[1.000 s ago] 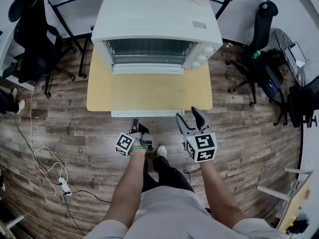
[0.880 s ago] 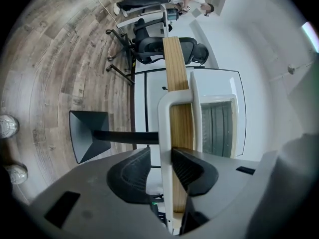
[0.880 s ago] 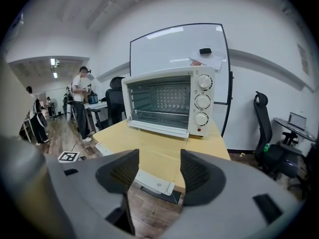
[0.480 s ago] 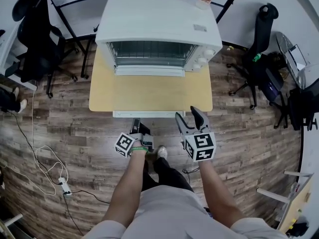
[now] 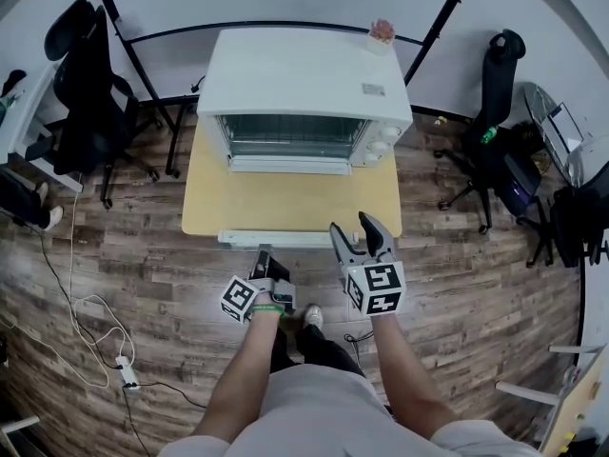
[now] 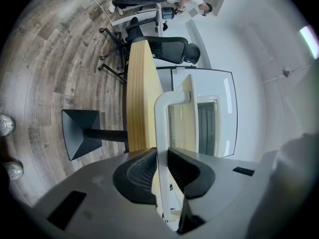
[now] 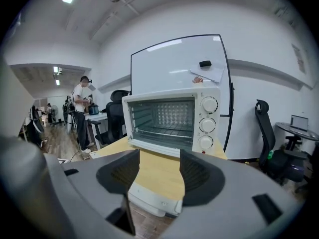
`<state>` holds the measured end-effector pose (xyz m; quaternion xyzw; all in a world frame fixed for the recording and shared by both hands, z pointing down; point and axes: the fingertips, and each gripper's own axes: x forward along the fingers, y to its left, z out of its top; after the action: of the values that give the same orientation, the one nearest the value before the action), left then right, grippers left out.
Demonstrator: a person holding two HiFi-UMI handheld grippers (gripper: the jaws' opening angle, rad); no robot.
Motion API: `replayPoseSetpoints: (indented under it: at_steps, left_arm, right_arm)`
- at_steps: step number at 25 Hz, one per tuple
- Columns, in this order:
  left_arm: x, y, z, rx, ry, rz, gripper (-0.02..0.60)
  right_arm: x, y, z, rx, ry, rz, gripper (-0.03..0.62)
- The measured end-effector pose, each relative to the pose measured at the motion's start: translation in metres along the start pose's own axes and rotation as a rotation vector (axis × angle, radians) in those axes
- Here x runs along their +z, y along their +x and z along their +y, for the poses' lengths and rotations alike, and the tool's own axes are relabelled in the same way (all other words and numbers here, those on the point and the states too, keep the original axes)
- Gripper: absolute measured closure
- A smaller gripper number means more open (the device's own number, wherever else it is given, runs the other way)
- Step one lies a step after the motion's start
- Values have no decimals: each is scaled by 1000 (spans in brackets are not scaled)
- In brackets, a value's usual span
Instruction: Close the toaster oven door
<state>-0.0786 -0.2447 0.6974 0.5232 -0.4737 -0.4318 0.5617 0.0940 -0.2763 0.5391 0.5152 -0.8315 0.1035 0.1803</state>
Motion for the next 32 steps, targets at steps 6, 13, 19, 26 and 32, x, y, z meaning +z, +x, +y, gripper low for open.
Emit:
replayPoseSetpoints:
  at_steps: [6,13,19,26,32]
  left_arm:
    - [3,2,-38,-75,44,2,509]
    - [8,18,-101,-227,38,-11,490]
    - [14,29,-130,-259,10,-31,480]
    - [19,48,-160,-293,16,-40,474]
    - [27,67,-178,-297,41,-49,476]
  right_arm:
    - [29,-11,-7,-9,-16,-58,359]
    - [60,-23,-9,-16,-26,-137,368]
    - [84,-27,-8,-16,-28,-194,371]
    - [92,-31,-17,-36,-23,-213,371]
    - [96,-33,-23,-48,-23,-220,371]
